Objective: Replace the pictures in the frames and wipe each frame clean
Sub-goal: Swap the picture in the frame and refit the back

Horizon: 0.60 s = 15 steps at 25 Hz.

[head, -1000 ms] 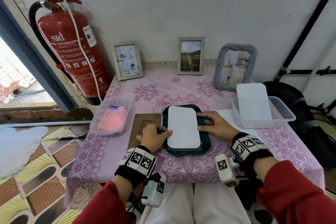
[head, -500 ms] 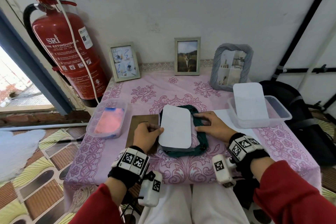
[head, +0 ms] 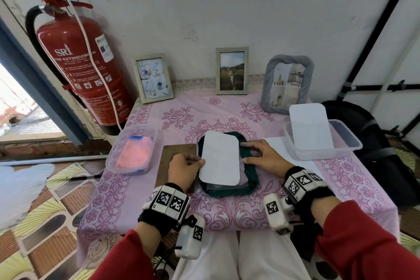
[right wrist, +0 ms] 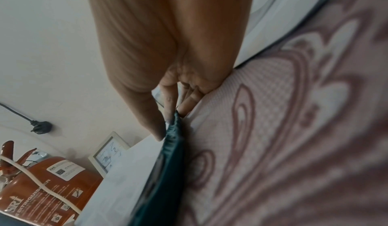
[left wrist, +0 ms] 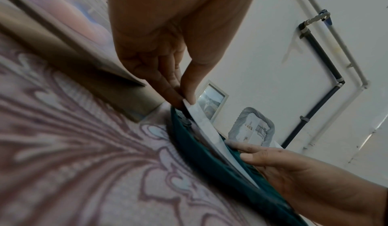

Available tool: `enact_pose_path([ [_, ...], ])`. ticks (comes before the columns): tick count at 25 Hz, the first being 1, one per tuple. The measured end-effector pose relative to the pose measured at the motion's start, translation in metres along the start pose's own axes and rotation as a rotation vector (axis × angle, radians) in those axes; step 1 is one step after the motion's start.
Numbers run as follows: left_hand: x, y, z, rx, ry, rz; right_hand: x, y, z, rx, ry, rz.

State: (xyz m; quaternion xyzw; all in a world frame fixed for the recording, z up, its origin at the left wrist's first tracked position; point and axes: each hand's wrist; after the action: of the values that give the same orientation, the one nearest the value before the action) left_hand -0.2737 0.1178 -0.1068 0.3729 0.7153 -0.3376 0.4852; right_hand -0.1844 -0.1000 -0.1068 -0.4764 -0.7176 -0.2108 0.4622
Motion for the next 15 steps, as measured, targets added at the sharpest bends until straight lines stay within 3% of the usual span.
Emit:
enact_pose_path([
  [8, -0.003, 0.013, -0.009, -0.082, -0.147, 0.019, 0.004, -0.002, 0.000, 0.000, -0.048, -0.014],
  [11, -0.006, 0.014, -0.009, -0.073, -0.250, 0.003, 0.014, -0.002, -0.001, -0.027, -0.182, -0.019],
  [15, -0.015, 0.015, -0.001, -0.021, -0.301, 0.011, 0.035, -0.014, -0.017, -0.198, -0.334, -0.217],
])
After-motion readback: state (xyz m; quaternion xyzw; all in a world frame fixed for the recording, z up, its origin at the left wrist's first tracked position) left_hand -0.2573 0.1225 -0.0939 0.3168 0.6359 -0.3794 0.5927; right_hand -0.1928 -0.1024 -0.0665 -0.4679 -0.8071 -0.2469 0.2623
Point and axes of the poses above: each hand's wrist, its own y-axis towards the middle knuckle, its own z-axis out of the palm, x = y × z, and after that the axes turned 5 degrees about -y, right-handed
